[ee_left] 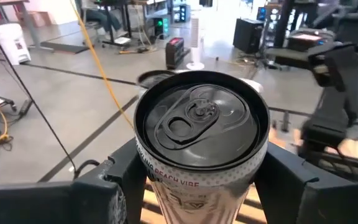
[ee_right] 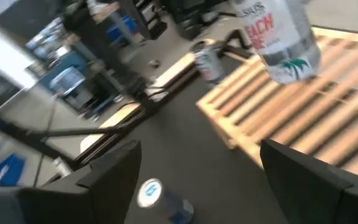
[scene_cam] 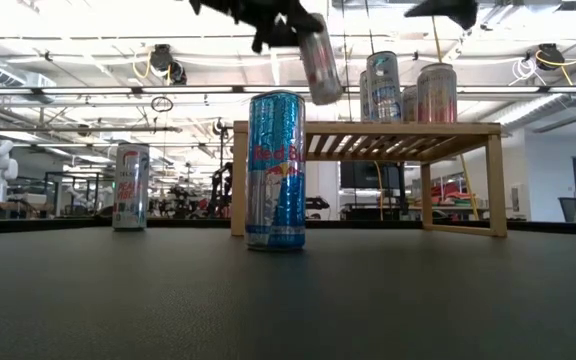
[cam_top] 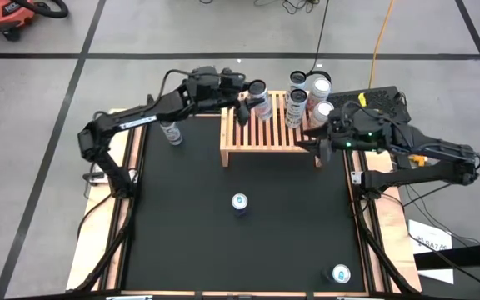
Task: Place canned beverage on shelf
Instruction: Put the bottom white soda can on the shelf
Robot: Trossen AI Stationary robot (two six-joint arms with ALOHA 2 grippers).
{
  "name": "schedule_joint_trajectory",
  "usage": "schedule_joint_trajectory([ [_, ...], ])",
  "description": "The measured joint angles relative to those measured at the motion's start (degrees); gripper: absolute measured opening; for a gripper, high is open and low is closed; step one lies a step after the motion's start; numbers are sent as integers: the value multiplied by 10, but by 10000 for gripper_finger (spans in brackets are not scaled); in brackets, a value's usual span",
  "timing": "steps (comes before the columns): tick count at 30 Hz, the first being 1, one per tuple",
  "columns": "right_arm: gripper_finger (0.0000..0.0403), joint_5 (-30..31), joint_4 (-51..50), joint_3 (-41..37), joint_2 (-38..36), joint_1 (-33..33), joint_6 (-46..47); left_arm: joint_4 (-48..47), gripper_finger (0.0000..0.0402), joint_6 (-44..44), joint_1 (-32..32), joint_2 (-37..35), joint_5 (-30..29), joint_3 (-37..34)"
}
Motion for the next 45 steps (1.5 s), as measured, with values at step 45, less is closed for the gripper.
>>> schedule_joint_trajectory([
  [45, 315, 69, -44, 0, -9, 0, 87, -129, 222, 75, 72, 217, 85, 225],
])
